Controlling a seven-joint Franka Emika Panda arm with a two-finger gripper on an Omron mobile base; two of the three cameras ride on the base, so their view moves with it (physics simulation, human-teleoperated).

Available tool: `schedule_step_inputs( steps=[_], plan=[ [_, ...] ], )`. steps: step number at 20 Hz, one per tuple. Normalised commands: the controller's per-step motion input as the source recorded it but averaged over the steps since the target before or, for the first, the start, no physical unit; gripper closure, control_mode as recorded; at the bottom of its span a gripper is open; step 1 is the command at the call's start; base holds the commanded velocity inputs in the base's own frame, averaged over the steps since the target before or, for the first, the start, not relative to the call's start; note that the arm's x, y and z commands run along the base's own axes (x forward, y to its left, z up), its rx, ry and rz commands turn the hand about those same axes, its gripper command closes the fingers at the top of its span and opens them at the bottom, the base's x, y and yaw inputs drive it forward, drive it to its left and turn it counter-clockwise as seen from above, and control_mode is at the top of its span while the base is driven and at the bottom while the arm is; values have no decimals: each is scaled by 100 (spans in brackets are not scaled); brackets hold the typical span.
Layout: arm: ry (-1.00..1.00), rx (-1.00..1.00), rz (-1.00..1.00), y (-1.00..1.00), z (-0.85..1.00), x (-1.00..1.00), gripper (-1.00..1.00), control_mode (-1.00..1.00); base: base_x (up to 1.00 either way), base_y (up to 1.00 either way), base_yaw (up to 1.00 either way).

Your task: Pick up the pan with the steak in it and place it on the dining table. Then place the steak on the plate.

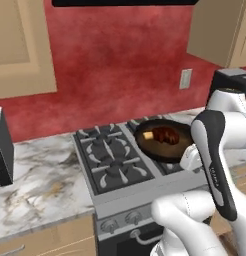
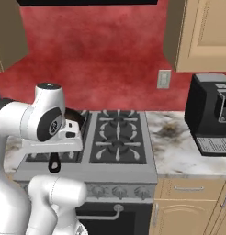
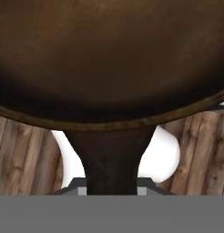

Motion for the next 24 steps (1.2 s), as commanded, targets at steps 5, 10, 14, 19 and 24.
schedule_step_inputs(
  steps=[5, 10, 14, 19, 24],
  plan=[
    [0, 0, 0, 0, 0, 0, 100, 100, 0, 8, -50],
    [0, 0, 0, 0, 0, 0, 100, 100, -24, 2, -45],
    [0, 0, 0, 0, 0, 0, 100, 100, -51, -8, -34],
    [0, 0, 0, 0, 0, 0, 100, 100, -65, -27, -25],
    [0, 0, 0, 0, 0, 0, 100, 100, -26, -22, -38]
  ],
)
